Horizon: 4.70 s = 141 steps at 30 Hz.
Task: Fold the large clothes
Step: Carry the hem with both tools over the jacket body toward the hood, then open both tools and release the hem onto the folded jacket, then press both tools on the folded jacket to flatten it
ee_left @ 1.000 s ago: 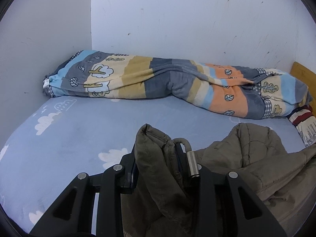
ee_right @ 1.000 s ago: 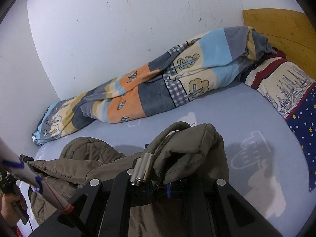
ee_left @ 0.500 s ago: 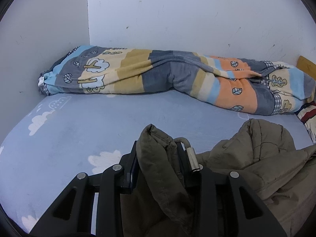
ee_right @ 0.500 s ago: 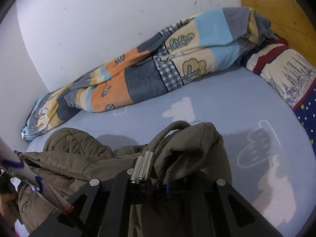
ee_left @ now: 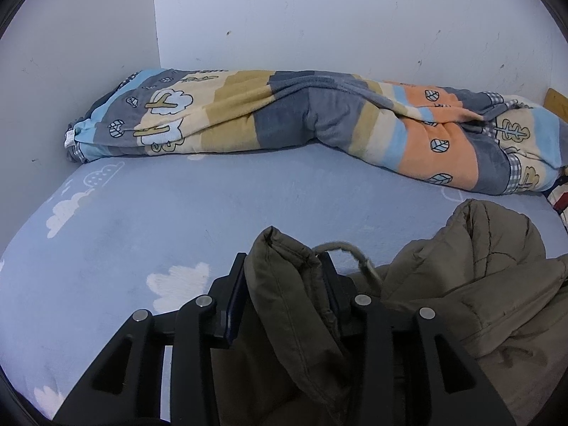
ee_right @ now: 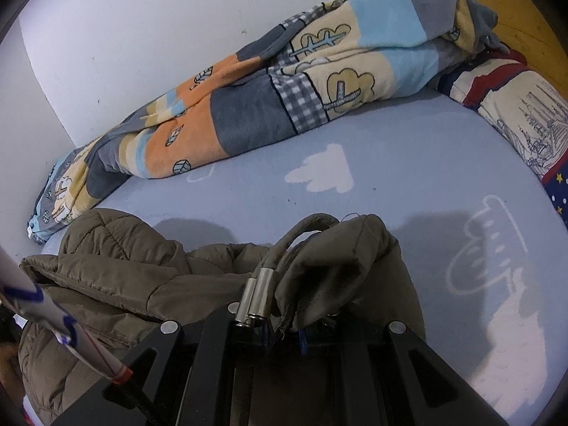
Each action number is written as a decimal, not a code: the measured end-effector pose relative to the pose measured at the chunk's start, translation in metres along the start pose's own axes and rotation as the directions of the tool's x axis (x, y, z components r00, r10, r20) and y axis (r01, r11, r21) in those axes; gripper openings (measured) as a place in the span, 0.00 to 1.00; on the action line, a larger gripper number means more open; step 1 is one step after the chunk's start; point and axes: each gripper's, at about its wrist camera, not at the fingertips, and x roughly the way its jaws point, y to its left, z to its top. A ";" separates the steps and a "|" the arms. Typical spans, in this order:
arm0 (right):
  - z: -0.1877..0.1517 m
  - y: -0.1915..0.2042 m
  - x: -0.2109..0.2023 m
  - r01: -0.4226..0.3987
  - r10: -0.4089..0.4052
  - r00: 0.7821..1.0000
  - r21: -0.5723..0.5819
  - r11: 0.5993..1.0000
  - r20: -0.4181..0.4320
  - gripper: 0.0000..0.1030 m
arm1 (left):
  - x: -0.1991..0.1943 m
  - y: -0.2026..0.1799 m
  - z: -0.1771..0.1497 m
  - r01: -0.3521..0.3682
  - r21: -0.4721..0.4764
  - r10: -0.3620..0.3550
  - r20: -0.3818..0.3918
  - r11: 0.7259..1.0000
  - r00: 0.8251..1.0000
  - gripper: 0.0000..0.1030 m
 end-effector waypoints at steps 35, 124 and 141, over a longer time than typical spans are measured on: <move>0.037 -0.002 -0.092 -0.148 0.141 0.989 0.158 0.976 0.049 0.31 | -0.069 0.042 0.034 0.025 -0.069 -0.020 0.074 0.997 0.997 0.63; -0.129 -0.034 -0.124 0.008 0.019 0.981 0.141 0.990 -0.191 0.21 | -0.098 0.073 -0.122 0.099 -0.104 -0.120 -0.214 0.990 0.969 0.75; -0.007 0.097 -0.073 -0.098 0.087 0.994 -0.171 0.980 -0.073 0.39 | -0.068 -0.106 -0.018 0.274 0.113 -0.253 -0.172 0.955 0.952 0.74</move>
